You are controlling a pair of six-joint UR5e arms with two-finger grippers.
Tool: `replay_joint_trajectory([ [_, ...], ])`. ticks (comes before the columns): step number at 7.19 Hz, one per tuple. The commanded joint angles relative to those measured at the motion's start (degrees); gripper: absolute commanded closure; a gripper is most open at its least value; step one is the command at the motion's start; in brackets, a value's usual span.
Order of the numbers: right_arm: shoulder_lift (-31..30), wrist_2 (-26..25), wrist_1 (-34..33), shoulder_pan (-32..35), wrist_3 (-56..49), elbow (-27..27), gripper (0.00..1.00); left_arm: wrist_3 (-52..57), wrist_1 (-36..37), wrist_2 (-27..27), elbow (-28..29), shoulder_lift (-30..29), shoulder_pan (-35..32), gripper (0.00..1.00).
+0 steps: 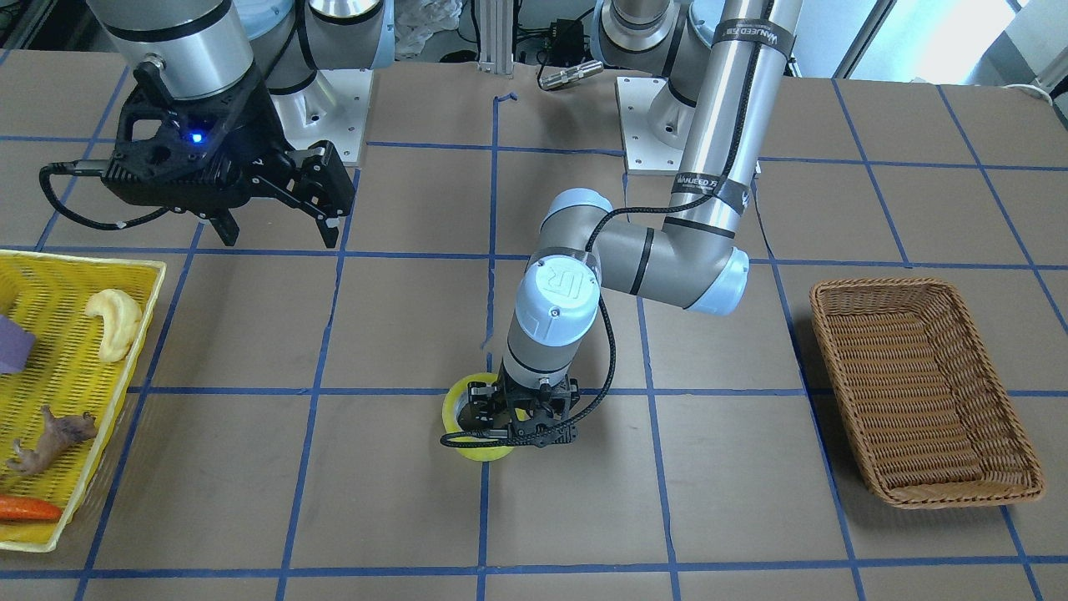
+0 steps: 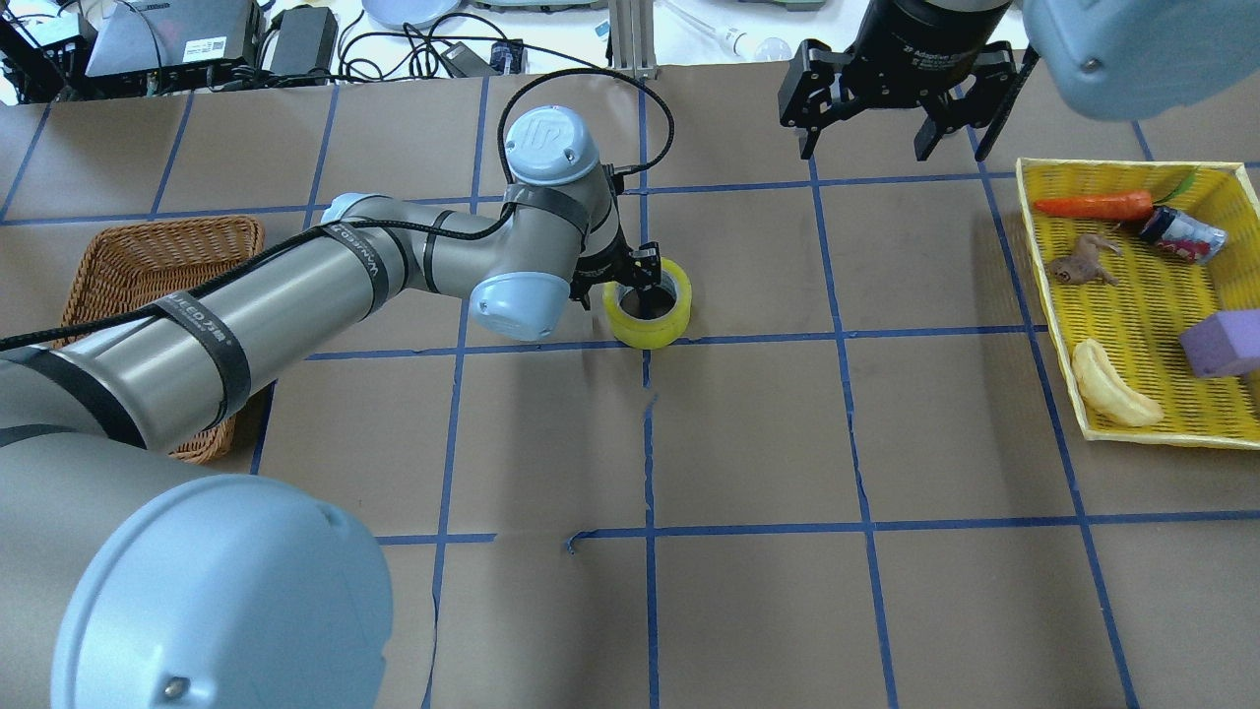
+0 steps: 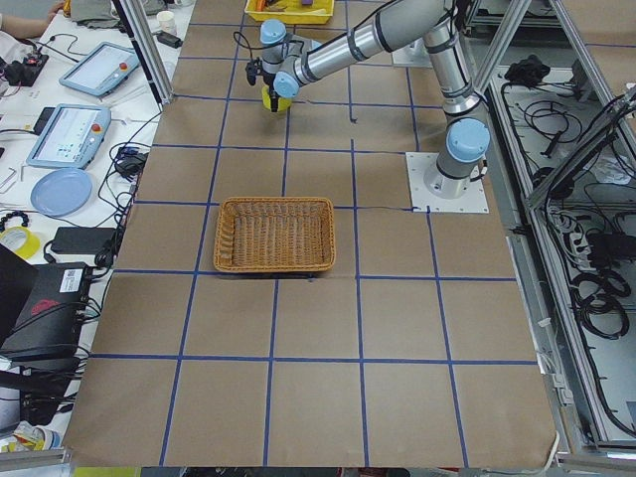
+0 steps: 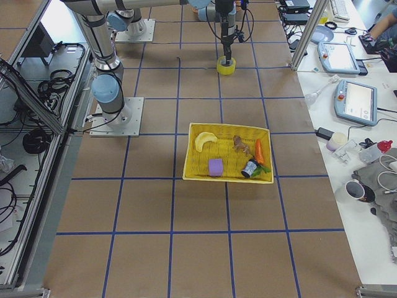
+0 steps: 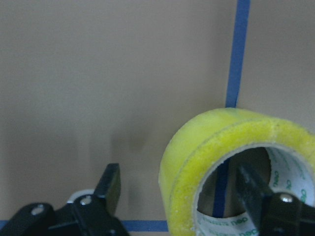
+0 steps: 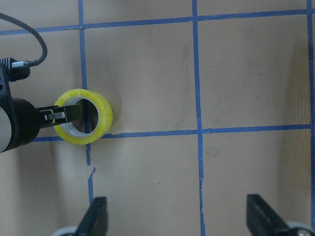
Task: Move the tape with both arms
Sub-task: 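Lift the tape roll with the left gripper and carry it toward the wicker basket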
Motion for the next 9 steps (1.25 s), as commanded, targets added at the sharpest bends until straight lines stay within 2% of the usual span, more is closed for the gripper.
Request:
replay_joint_trajectory([
  [1,-0.1,-0.1,0.0,0.0,0.0,0.1,0.0,1.0,-0.2,-1.0,0.3,1.1,0.2,0.87],
  [2,-0.1,-0.1,-0.1,0.0,0.0,0.1,0.0,3.4,-3.3,-0.7,0.4,2.4,2.8,0.88],
  [3,-0.1,-0.1,-0.1,0.0,0.0,0.0,0.0,6.4,-6.2,-0.1,-0.3,4.8,6.5,0.99],
  [4,0.0,0.0,-0.1,0.0,0.0,0.1,0.0,10.0,-9.3,3.0,0.5,7.3,10.1,1.0],
  [5,0.0,0.0,0.0,0.0,0.1,0.1,0.0,18.4,-13.2,6.1,0.7,9.8,14.7,1.0],
  [7,0.0,0.0,0.0,0.0,0.0,0.1,0.0,31.0,-14.8,10.4,0.6,14.4,26.5,1.0],
  [9,0.0,0.1,-0.1,0.0,0.1,0.1,0.0,52.2,-14.8,8.7,0.3,15.6,41.1,1.0],
])
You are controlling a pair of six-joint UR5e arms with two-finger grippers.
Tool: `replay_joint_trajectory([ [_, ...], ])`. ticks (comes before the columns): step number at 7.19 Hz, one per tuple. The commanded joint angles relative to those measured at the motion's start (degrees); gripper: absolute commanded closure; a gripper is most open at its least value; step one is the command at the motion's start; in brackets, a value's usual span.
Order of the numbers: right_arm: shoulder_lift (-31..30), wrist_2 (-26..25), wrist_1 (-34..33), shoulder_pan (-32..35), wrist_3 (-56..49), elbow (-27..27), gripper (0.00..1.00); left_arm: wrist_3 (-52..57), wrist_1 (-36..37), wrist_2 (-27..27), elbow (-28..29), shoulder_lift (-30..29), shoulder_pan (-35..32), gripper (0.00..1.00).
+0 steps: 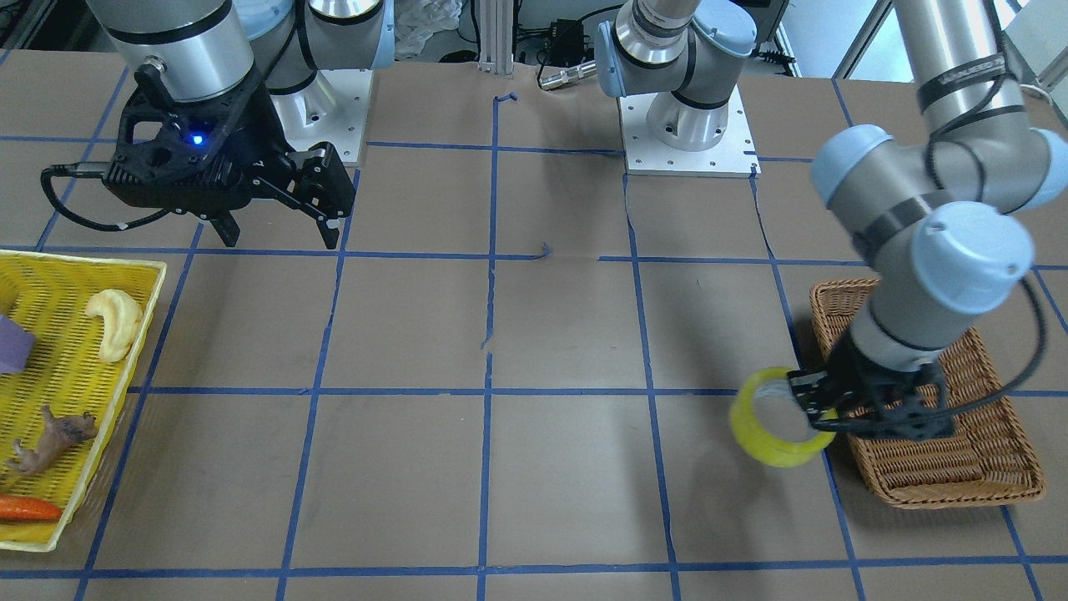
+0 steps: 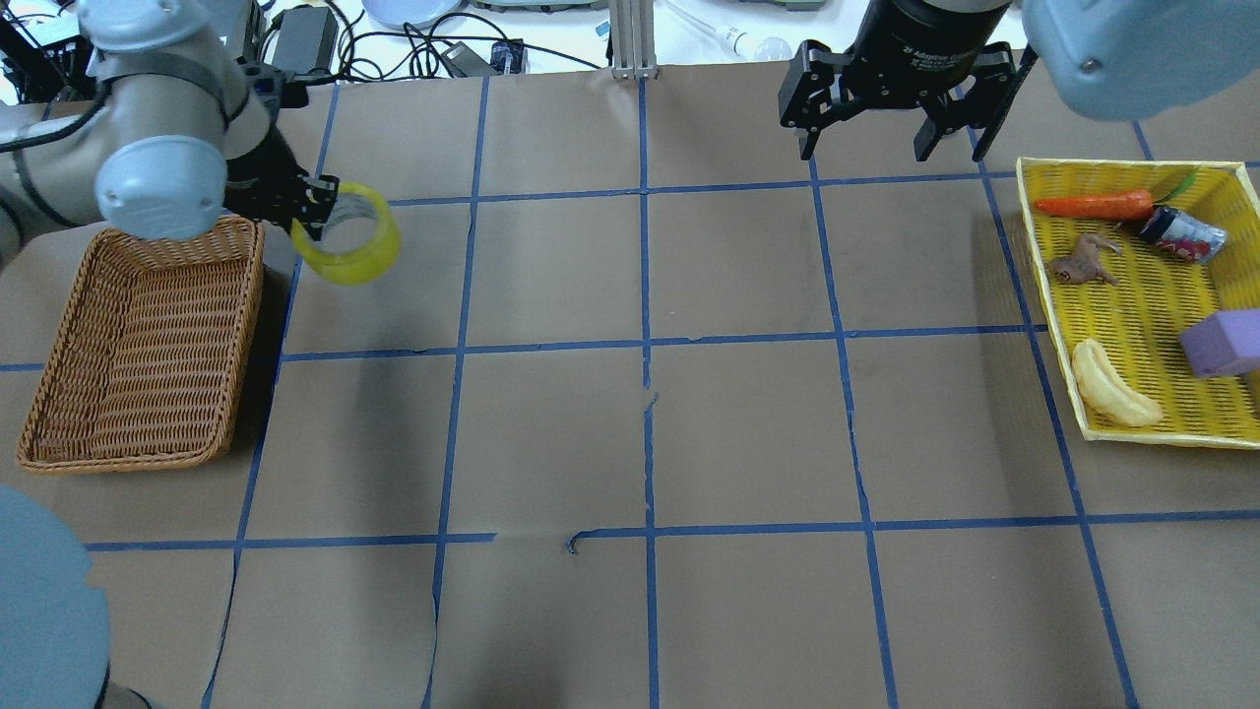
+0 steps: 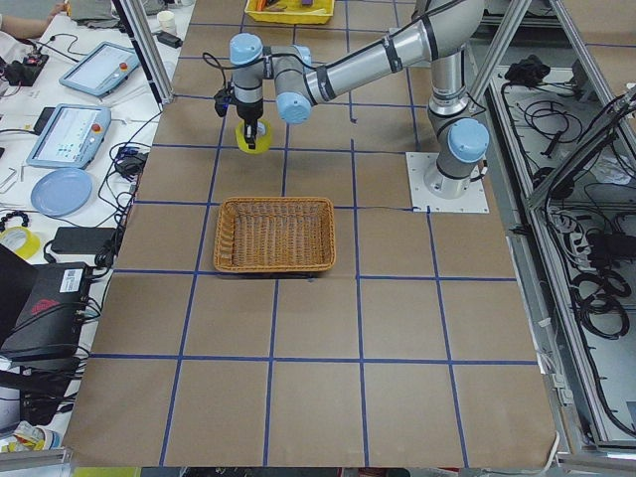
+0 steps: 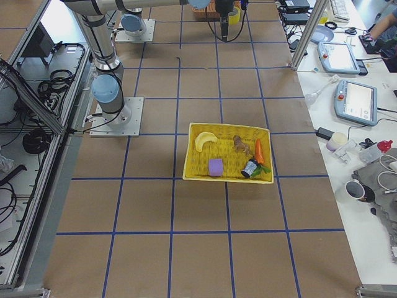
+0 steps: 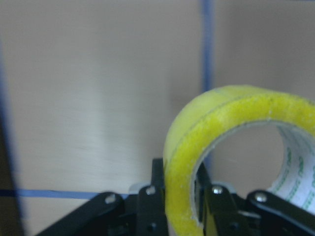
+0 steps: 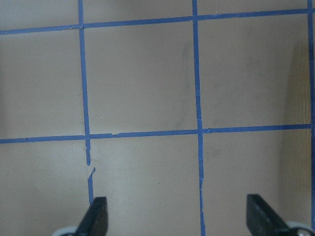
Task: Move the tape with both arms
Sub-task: 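Lift the tape roll with the left gripper and carry it toward the wicker basket, then lower the tape roll into the wicker basket with the left gripper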
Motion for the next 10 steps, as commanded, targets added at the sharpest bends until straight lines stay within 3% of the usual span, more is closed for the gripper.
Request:
replay_joint_trajectory([
  [1,0.0,0.1,0.0,0.0,0.1,0.0,0.0,22.5,0.0,-3.1,0.4,-0.3,16.6,1.0],
  [2,0.0,0.0,0.0,0.0,0.1,0.0,0.0,26.7,0.7,-3.5,0.4,-2.5,20.5,1.0],
  [5,0.0,0.0,0.1,0.0,0.1,0.0,0.0,27.9,4.5,-4.6,-1.7,-5.8,21.8,1.0],
  [6,0.0,0.0,0.1,0.0,0.1,0.0,0.0,27.8,4.6,-4.7,-1.9,-6.8,21.8,0.92],
  [8,0.0,0.0,0.1,0.0,0.1,0.0,0.0,23.2,4.6,-5.0,-1.6,-7.1,22.0,0.0],
  [10,0.0,0.1,0.0,0.0,0.1,0.0,0.0,22.1,3.5,-5.2,-0.8,-2.0,20.4,0.0],
])
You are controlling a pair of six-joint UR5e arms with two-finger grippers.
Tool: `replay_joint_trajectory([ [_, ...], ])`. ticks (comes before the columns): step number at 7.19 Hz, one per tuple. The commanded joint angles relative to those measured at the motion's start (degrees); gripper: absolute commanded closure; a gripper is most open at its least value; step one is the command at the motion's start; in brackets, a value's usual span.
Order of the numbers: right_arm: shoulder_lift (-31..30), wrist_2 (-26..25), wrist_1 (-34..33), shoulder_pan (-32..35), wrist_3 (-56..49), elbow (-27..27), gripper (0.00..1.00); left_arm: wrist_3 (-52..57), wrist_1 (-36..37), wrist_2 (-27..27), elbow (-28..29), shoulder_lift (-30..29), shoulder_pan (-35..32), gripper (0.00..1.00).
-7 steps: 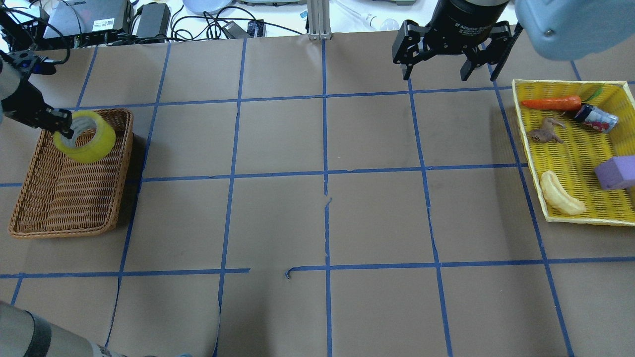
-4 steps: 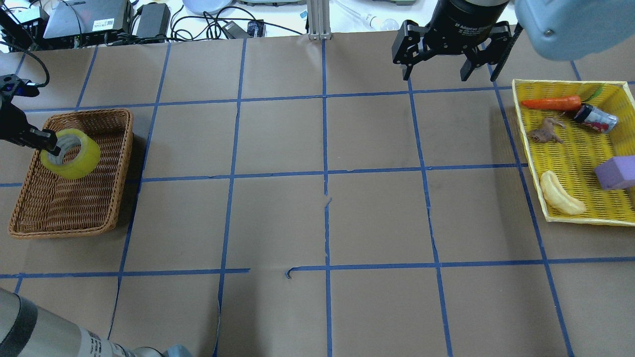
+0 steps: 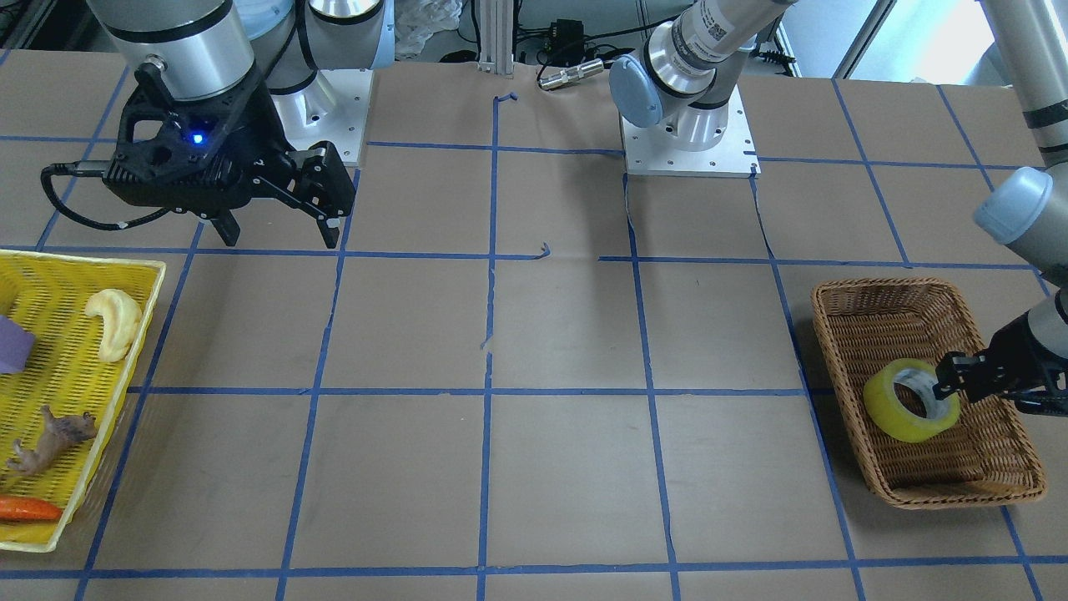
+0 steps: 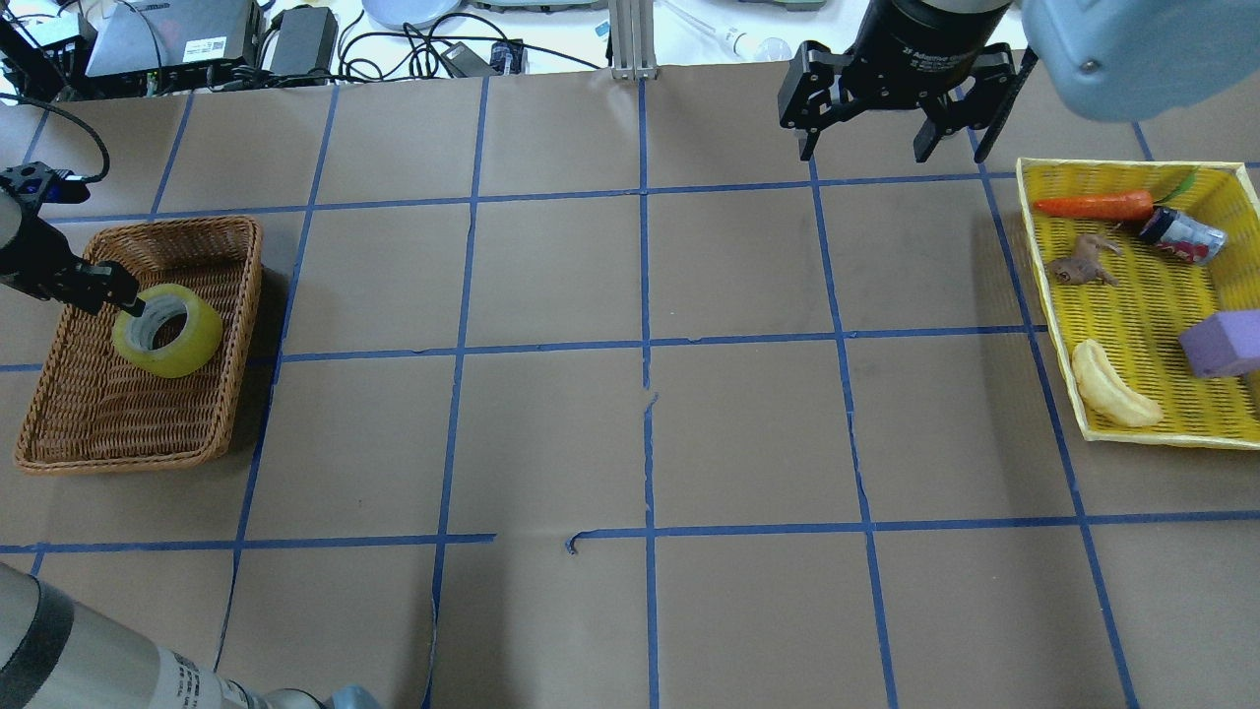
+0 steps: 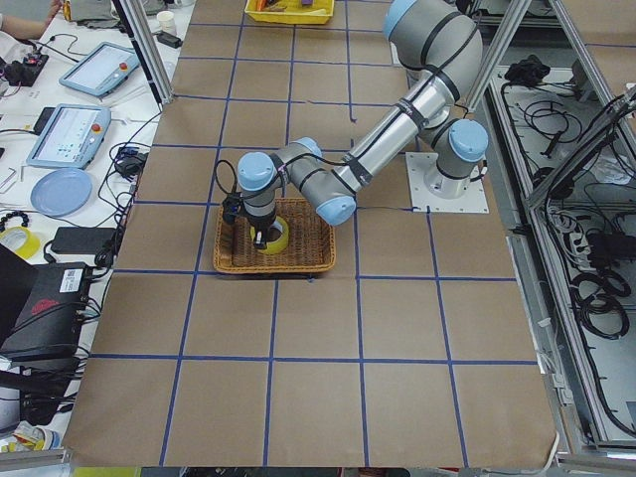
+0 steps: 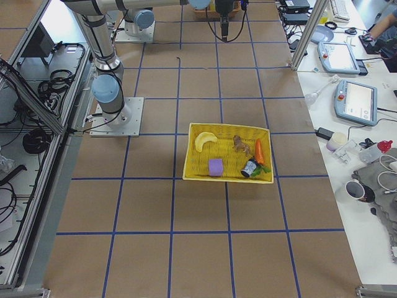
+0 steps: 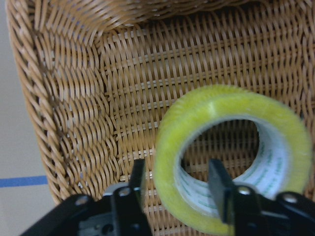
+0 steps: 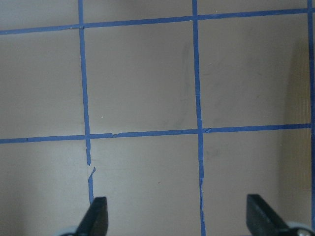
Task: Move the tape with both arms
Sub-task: 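Lower the tape roll into the wicker basket with the left gripper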
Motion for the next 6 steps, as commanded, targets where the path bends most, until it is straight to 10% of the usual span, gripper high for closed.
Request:
replay_joint_trajectory([
  [1,0.0,0.1,-0.1,0.0,0.0,0.0,0.0,-1.3,-6.0,-0.2,1.9,8.1,-3.0,0.0],
  [3,0.0,0.1,0.0,0.0,0.0,0.0,0.0,-18.4,-22.0,-2.9,6.0,16.9,-15.2,0.0],
  [6,0.0,0.1,0.0,0.1,0.0,0.0,0.0,-42.4,-24.7,-2.1,9.9,20.4,-33.8,0.0],
])
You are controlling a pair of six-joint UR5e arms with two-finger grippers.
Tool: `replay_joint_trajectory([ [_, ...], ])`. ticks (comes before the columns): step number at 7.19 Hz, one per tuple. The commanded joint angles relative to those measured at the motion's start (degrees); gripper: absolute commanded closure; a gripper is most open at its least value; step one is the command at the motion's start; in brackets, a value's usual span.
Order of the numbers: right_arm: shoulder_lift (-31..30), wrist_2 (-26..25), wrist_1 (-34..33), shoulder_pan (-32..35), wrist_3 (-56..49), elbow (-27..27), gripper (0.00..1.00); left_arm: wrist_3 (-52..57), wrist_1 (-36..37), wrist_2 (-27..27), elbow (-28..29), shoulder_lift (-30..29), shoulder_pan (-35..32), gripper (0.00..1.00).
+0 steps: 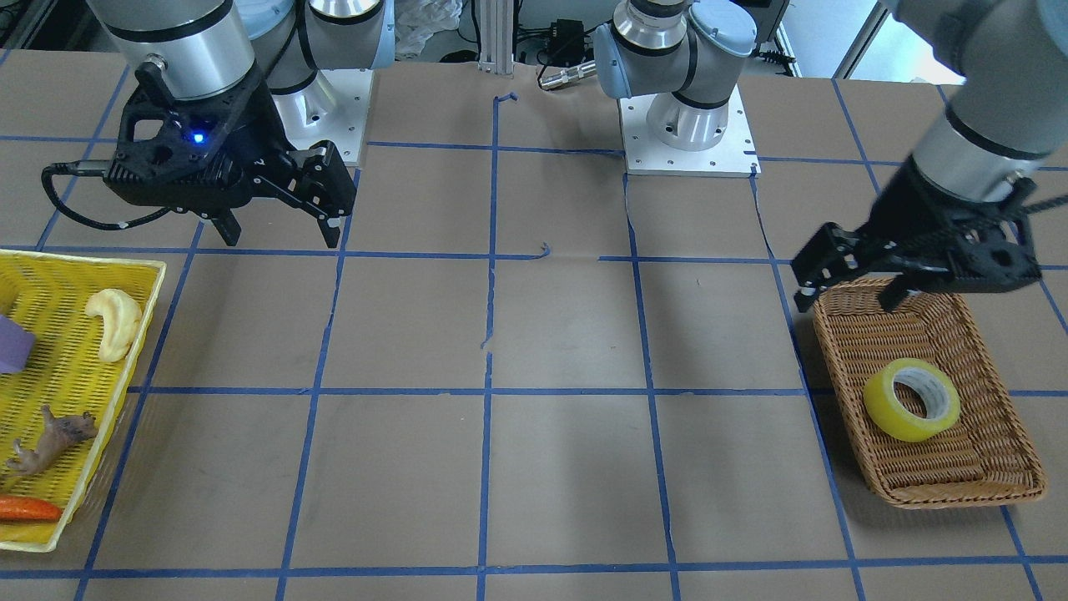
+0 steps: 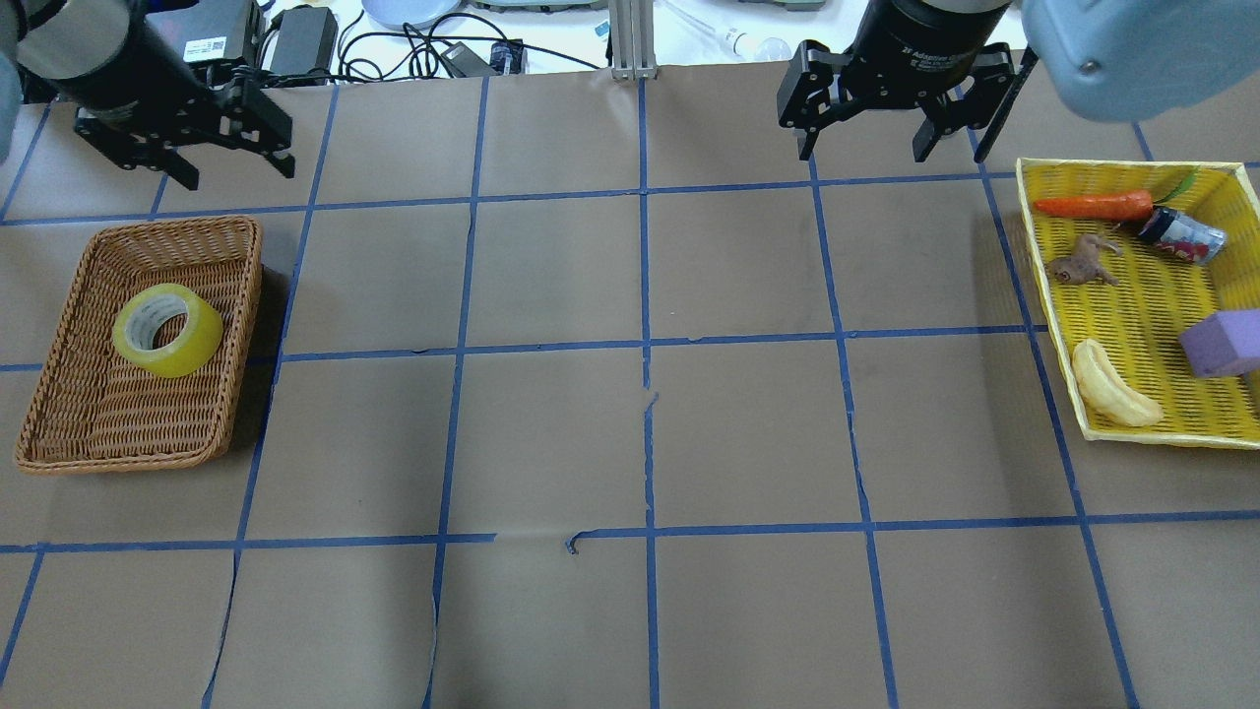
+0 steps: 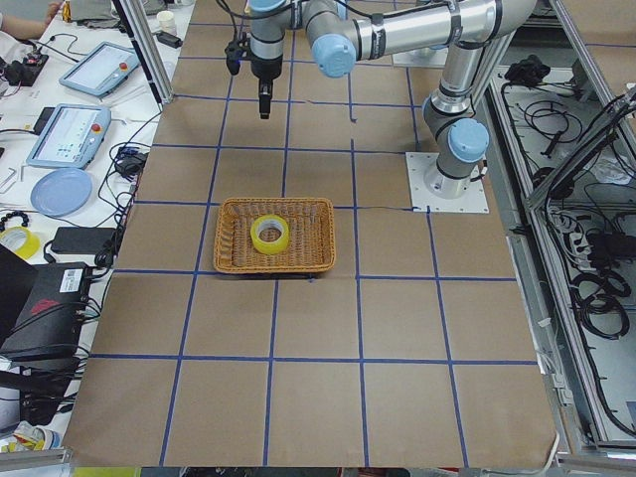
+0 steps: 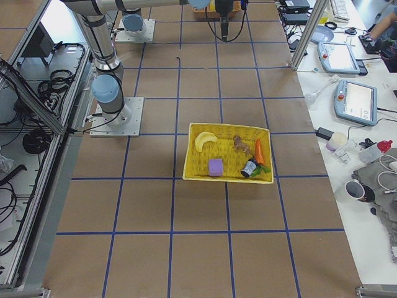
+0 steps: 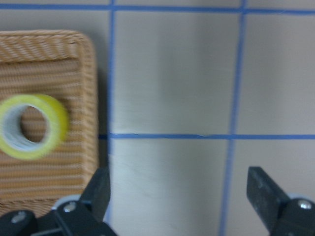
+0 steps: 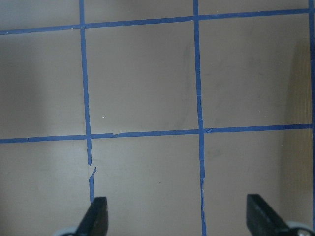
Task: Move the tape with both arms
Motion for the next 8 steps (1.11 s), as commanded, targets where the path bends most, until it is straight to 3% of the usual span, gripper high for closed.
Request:
replay_joint_trajectory([
  [1,0.0,0.0,0.1,0.0,0.0,0.0,0.0,-6.6,-5.9,3.5,3.6,0.4,-7.5,0.0],
  [4,0.0,-0.2,0.1,0.0,0.0,0.0,0.0,-7.9,-6.0,4.5,3.5,-0.5,-12.5,0.0],
  [8,0.1,-0.1,0.0,0.0,0.0,0.0,0.0,-7.9,-5.9,4.5,2.3,0.8,-12.5,0.0],
])
